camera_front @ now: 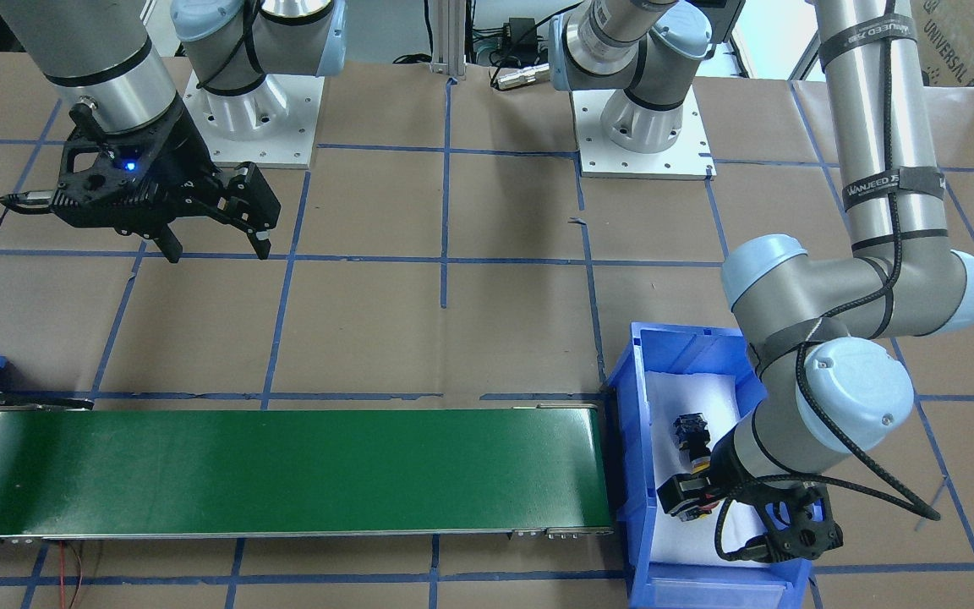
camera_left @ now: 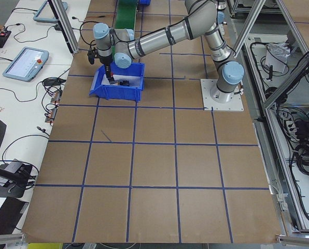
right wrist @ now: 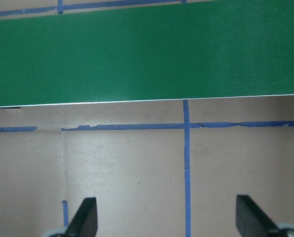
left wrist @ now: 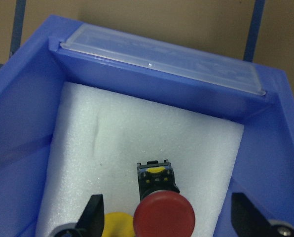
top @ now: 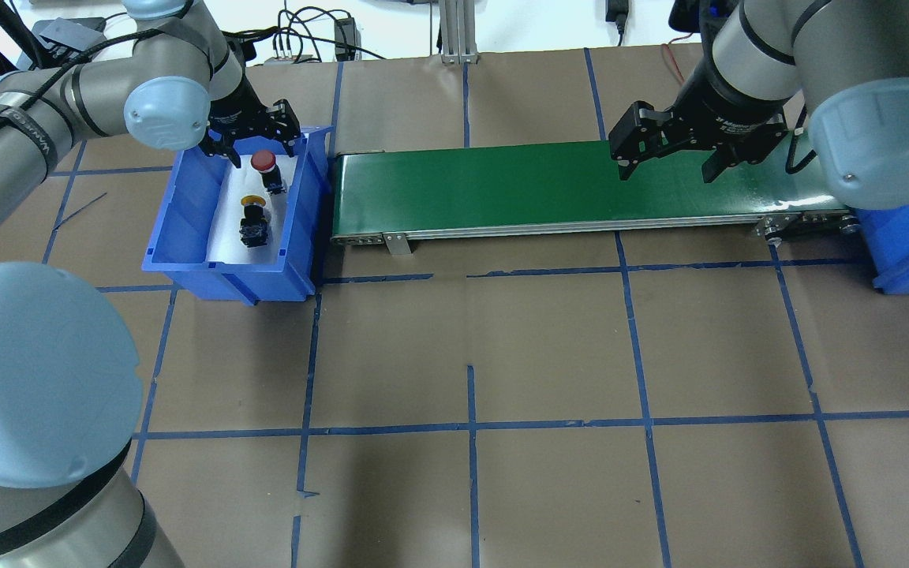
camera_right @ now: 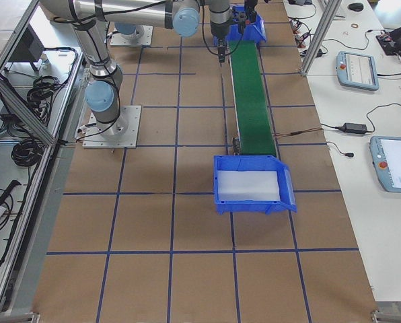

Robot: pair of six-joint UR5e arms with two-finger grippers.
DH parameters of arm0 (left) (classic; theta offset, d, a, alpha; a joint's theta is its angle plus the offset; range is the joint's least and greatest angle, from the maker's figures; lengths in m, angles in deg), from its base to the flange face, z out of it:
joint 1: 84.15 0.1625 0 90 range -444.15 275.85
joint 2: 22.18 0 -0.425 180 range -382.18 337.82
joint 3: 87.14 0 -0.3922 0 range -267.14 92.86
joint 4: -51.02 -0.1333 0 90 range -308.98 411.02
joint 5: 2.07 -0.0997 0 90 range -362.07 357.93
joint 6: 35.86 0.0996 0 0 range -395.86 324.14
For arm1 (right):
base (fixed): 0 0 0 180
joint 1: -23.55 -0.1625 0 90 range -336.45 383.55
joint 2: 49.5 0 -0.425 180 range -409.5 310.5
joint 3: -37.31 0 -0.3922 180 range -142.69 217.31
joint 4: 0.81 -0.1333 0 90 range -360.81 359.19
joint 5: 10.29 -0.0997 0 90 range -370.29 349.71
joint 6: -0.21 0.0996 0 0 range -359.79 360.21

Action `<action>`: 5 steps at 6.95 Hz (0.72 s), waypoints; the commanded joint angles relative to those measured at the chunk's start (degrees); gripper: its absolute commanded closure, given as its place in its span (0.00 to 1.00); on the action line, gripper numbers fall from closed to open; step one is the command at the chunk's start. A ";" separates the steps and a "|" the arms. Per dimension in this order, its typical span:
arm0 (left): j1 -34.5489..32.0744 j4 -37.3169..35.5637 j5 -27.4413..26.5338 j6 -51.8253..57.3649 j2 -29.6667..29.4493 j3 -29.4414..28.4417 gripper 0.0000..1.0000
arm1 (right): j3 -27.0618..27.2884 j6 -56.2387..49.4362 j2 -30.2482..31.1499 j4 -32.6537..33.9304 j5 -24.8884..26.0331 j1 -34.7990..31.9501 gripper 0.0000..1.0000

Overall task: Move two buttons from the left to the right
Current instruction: 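Lower the left gripper and grasp the red-capped button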

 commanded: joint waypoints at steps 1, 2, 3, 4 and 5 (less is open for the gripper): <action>0.05 -0.04 0.09 -0.05 -0.03 0.87 0.34 | 0.12 0.01 0.00 0.00 0.05 -0.16 0.00; 0.14 -0.04 0.09 -0.05 -0.03 1.40 0.43 | 0.12 0.01 0.00 0.00 -0.04 -0.08 0.00; 0.40 -0.12 0.09 0.04 0.23 1.40 0.51 | 0.12 0.01 0.00 0.00 -0.04 -0.16 0.00; 1.10 -0.04 0.26 0.82 0.67 1.32 0.60 | 0.12 0.01 0.00 0.00 -0.04 -0.08 0.00; 1.63 0.31 0.35 1.44 1.63 0.62 0.68 | -0.06 0.01 0.00 0.08 -0.04 -0.08 0.00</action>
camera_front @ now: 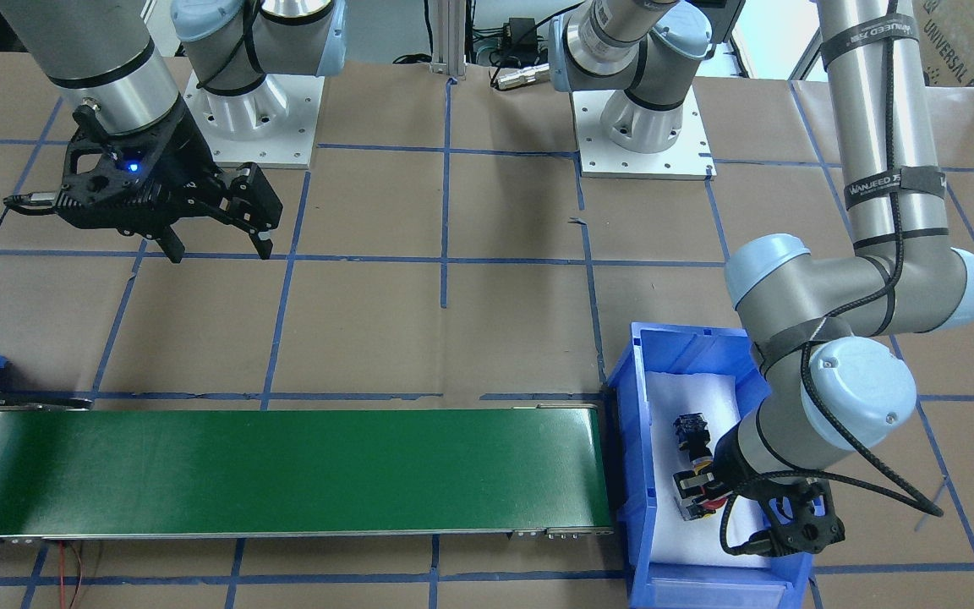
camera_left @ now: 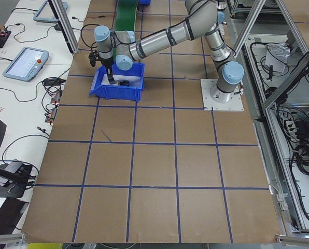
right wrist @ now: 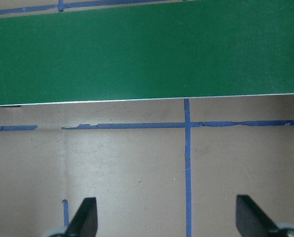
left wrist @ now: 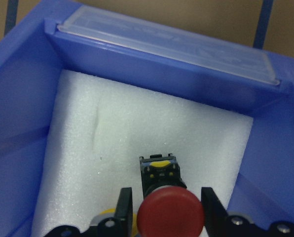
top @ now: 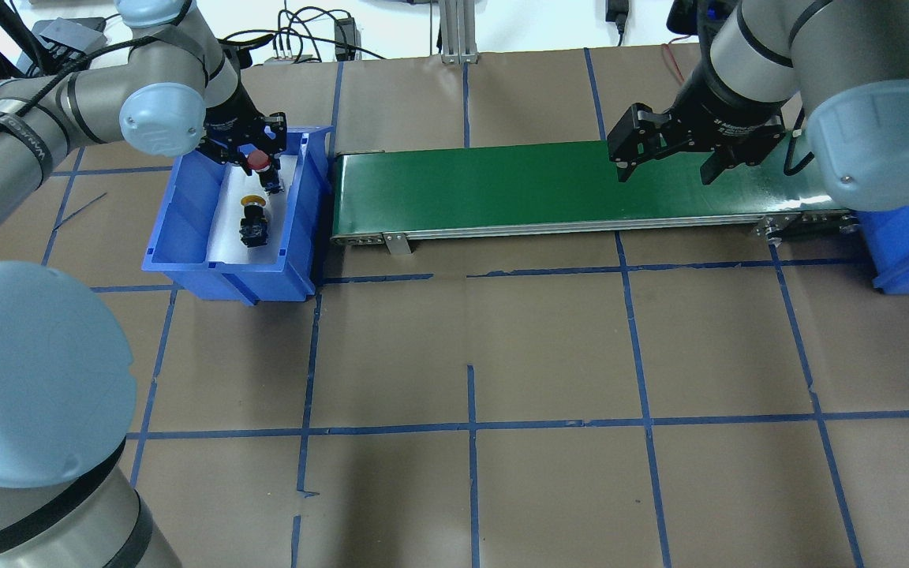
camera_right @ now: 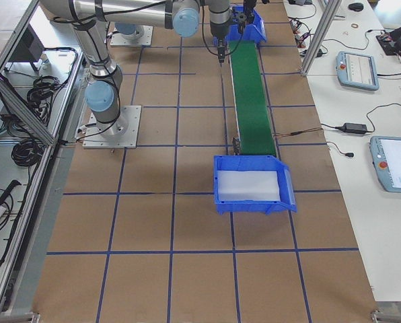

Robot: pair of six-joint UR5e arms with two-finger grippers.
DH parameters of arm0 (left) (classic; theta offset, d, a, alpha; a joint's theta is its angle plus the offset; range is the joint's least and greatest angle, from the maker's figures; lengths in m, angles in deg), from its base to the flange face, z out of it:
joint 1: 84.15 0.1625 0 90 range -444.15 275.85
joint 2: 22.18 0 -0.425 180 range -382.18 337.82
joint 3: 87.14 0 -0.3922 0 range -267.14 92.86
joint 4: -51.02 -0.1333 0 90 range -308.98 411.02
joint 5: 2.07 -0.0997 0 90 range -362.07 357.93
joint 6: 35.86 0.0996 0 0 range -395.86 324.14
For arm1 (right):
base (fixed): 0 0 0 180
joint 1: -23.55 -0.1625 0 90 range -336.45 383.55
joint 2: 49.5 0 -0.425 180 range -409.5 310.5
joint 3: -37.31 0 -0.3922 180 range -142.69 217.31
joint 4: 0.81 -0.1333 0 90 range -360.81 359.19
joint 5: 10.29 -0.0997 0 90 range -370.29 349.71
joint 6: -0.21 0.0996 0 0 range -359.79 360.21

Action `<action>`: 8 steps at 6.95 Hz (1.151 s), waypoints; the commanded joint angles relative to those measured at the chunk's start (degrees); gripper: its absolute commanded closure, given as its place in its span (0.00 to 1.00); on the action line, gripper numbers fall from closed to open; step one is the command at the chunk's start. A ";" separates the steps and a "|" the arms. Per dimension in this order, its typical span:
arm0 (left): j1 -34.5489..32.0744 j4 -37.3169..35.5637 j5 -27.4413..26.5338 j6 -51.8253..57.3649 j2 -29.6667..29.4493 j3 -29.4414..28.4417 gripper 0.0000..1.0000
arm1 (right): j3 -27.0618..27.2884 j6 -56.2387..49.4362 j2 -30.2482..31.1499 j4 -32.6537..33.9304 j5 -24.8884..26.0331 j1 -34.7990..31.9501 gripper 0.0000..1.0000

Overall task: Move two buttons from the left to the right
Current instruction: 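Carry the red button onto the near end of the green conveyor and release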

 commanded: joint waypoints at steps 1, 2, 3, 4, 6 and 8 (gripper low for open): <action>0.65 0.72 0.56 0.64 2.90 -0.53 0.68 | 0.04 0.00 0.00 0.07 0.00 -0.06 0.00; 0.65 3.33 0.91 0.37 6.32 -0.62 0.68 | 0.04 0.00 0.00 0.07 0.00 0.03 0.00; 0.48 7.45 3.26 -0.41 10.53 -0.62 0.68 | 0.04 0.00 0.00 -0.01 0.00 0.03 0.00; -0.57 12.54 4.68 -2.77 13.62 -0.62 0.67 | -0.14 0.00 0.00 0.07 0.00 0.03 0.00; -9.24 14.35 3.83 -6.63 16.01 -0.79 0.68 | 0.04 0.00 0.00 -0.02 0.00 0.03 0.00; -12.27 13.30 3.55 -5.80 13.84 -0.70 0.68 | 0.04 0.00 0.00 -0.02 0.00 0.12 0.00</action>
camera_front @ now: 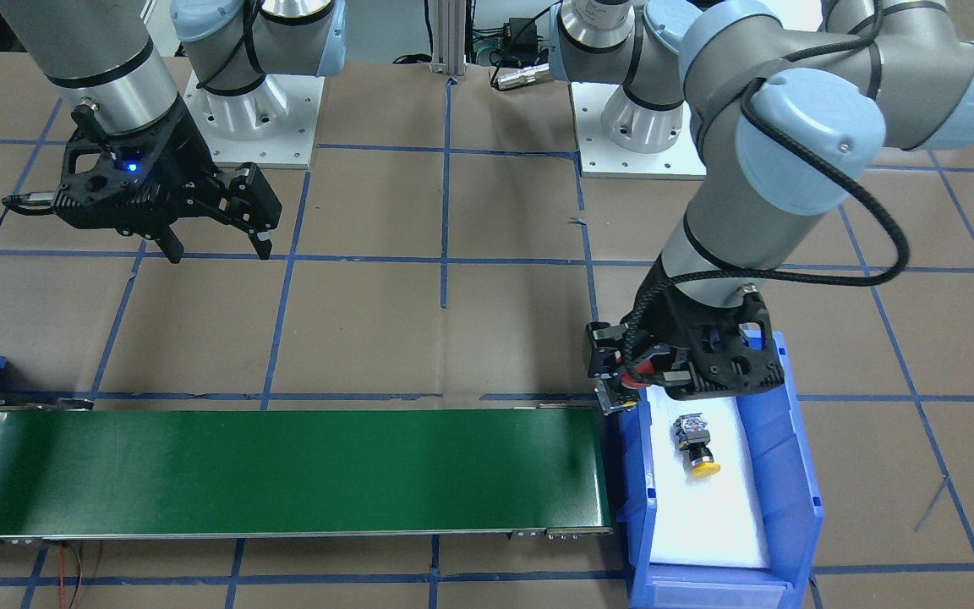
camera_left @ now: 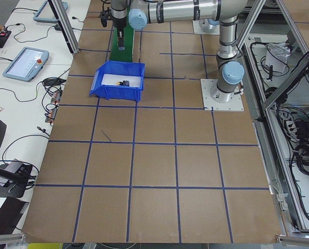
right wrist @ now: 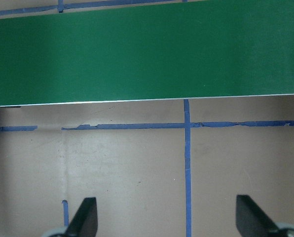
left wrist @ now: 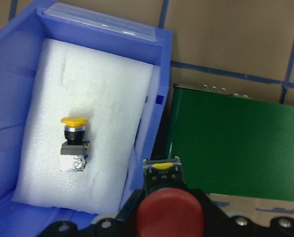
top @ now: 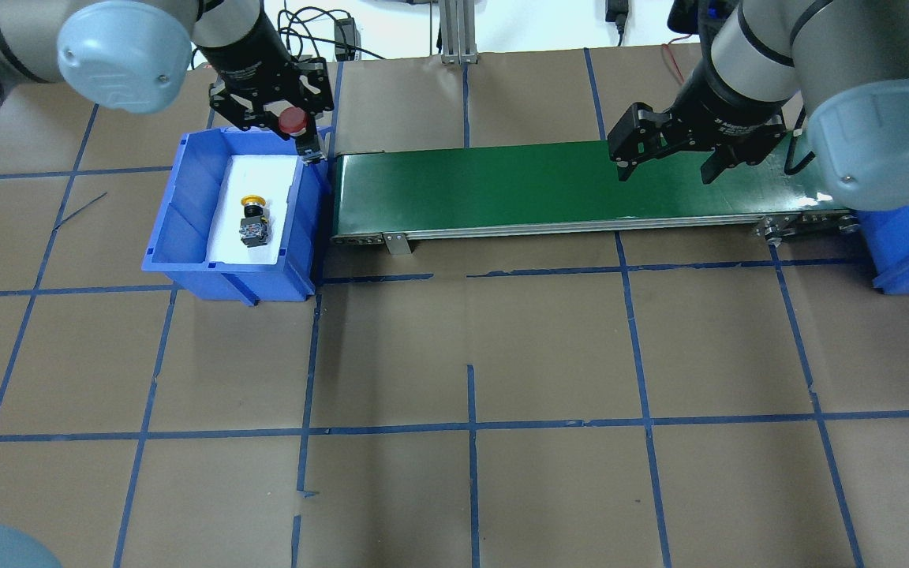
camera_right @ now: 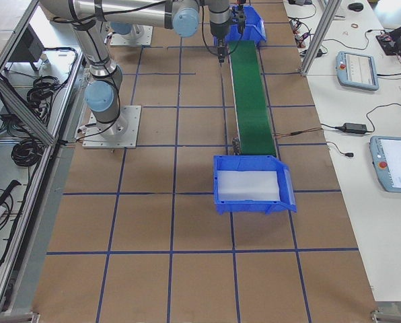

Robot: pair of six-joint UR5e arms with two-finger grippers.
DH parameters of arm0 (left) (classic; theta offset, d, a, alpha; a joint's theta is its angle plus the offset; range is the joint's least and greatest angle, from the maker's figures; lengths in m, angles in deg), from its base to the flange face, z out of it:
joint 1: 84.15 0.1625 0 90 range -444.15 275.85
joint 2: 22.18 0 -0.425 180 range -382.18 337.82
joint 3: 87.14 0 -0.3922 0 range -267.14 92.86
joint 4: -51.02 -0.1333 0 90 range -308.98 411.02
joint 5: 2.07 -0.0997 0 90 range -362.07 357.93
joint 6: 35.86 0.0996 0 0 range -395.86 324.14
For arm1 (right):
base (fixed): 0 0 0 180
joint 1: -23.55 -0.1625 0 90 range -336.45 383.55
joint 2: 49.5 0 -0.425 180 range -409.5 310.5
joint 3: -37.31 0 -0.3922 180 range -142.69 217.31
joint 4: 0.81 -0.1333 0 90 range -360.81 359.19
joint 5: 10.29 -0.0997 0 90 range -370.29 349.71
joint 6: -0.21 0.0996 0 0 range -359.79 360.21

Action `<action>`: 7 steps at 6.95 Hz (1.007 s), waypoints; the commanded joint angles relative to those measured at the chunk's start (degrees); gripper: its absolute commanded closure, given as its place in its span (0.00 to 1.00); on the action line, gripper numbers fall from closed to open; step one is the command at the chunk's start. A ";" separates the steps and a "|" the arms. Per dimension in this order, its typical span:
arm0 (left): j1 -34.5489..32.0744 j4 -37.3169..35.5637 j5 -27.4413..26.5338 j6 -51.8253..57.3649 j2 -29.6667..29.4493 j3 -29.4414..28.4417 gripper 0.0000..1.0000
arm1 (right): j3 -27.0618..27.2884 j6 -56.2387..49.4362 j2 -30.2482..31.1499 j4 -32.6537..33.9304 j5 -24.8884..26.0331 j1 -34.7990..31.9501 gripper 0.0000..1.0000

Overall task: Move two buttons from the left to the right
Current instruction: 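Carry the red button onto the near end of the green conveyor and release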

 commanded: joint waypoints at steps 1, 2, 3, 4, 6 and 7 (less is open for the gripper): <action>-3.55 -4.35 -0.31 1.30 -4.70 0.09 0.68 | -0.10 0.00 0.00 0.00 0.00 -0.02 0.00; -3.92 -6.30 -0.49 2.44 -7.17 0.01 0.68 | 0.07 0.00 0.00 0.00 0.09 0.07 0.00; -3.92 -7.45 -0.92 7.50 -9.02 0.00 0.68 | -0.10 0.00 0.00 0.08 0.00 -0.02 0.00; -3.92 -9.20 -3.71 8.68 -10.78 0.00 0.68 | 0.07 -0.09 0.00 0.00 0.00 0.07 0.00; -3.92 -11.66 -3.74 8.08 -12.81 -0.08 0.67 | 0.07 0.00 0.00 0.00 0.00 -0.02 0.00; -3.92 -11.68 -3.74 8.07 -12.99 0.09 0.65 | -0.10 0.00 0.00 0.00 0.00 0.07 0.00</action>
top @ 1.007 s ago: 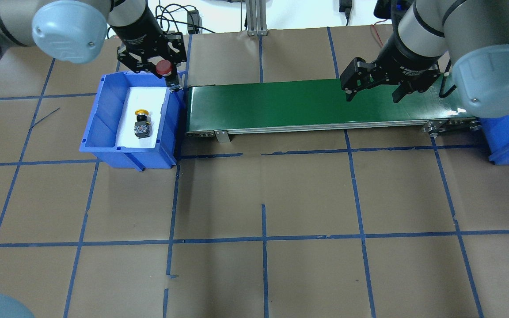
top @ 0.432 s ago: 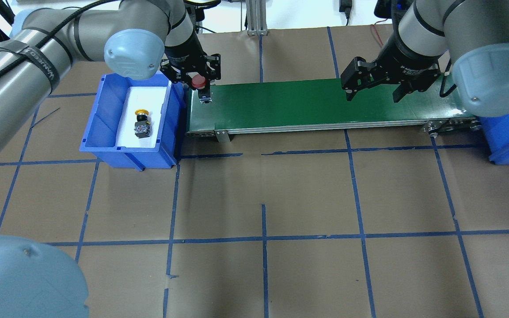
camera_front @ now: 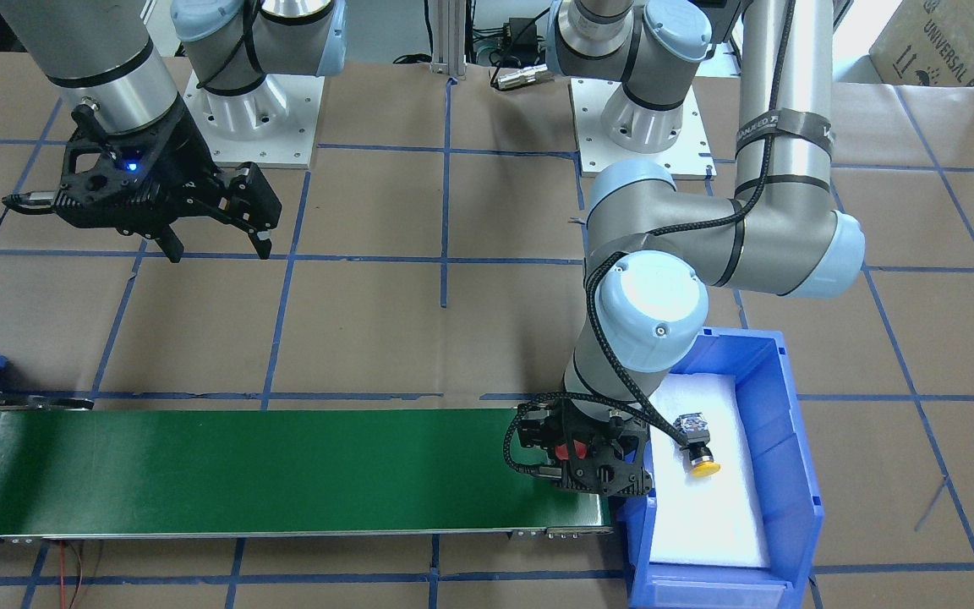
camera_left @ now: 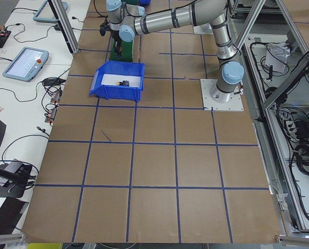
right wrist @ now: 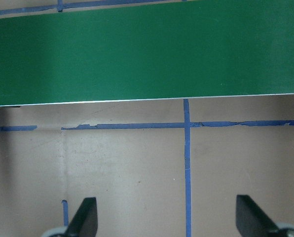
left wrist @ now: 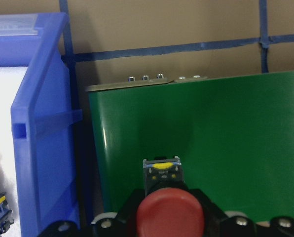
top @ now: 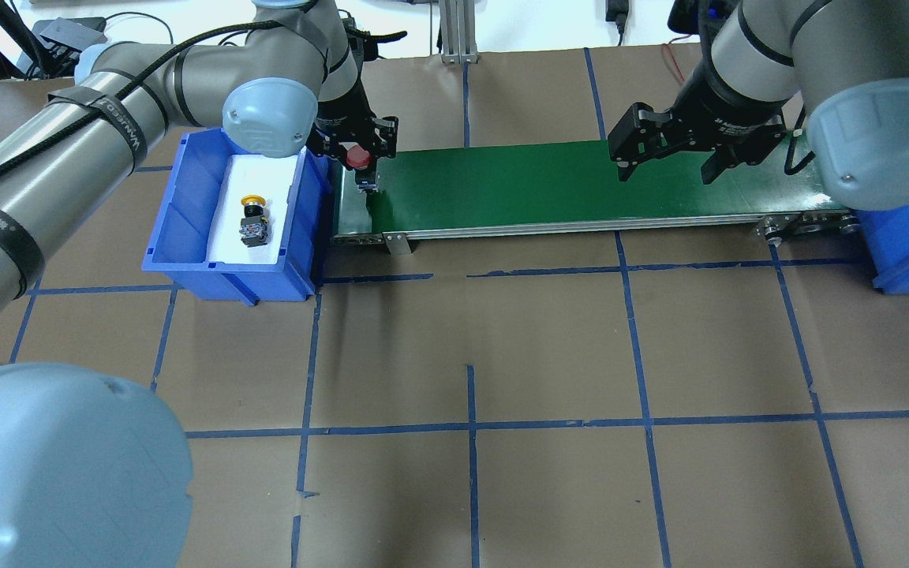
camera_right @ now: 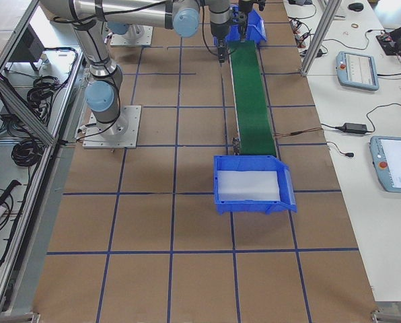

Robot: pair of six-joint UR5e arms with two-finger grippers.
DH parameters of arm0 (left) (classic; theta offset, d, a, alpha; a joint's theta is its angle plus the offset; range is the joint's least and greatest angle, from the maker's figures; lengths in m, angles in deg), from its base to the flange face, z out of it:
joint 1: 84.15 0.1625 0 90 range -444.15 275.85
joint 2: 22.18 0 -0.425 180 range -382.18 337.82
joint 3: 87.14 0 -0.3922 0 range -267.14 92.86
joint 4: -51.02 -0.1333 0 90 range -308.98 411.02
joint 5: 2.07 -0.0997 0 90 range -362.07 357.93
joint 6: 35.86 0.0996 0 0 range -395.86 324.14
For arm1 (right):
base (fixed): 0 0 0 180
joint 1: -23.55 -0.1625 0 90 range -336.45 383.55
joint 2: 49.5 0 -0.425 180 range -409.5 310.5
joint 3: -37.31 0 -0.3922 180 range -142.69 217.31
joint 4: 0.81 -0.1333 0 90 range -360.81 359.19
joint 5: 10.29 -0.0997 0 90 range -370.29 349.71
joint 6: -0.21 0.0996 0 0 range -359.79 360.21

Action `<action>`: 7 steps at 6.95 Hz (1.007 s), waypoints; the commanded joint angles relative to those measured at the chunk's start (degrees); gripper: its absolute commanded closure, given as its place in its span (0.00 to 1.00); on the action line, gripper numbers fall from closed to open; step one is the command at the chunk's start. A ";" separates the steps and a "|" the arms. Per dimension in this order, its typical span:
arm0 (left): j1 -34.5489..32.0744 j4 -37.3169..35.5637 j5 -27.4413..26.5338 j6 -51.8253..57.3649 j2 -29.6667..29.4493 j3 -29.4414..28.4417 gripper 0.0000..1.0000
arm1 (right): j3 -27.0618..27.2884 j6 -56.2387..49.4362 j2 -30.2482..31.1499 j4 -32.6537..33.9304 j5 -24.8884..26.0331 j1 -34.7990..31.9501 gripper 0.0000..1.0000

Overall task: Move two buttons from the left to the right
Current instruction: 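Carry the red button onto the near end of the green conveyor and release, then raise the left gripper and return it over the blue bin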

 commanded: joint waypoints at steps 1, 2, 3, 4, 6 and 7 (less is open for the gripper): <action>-0.09 -1.20 -0.18 -0.07 -0.78 0.54 0.63 | 0.04 0.01 0.00 0.00 0.00 -0.05 0.00; -0.09 -1.47 0.25 -0.33 -0.78 0.63 0.33 | 0.04 -0.08 0.00 0.08 0.00 0.03 0.00; -0.09 -1.56 0.78 -0.42 -0.69 0.80 0.00 | 0.04 -0.08 0.00 0.09 0.00 0.03 0.00; -0.09 -1.47 0.87 -0.42 0.01 0.02 0.00 | 0.04 0.01 0.00 0.09 0.00 0.03 0.00; -0.09 4.80 1.31 -0.86 5.43 -0.95 0.00 | 0.04 -0.08 0.00 0.09 0.00 0.03 0.00; 0.17 9.64 1.05 -0.95 7.03 -2.95 0.00 | 0.04 -0.08 0.00 0.09 0.00 0.03 0.00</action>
